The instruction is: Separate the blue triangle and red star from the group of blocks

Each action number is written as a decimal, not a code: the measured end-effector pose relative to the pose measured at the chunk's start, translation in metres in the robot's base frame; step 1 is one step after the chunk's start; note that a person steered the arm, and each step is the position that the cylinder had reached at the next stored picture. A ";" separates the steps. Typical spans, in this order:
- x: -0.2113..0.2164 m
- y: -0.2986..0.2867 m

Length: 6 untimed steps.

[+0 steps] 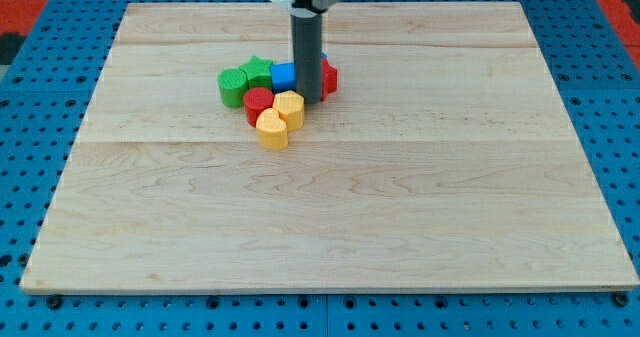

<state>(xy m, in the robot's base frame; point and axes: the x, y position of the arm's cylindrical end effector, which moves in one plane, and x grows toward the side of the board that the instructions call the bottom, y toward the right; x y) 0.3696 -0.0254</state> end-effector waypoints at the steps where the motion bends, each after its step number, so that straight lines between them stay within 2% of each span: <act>1: -0.014 -0.016; 2: -0.026 -0.021; 6: -0.070 0.027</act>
<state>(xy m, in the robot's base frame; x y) 0.2993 0.0011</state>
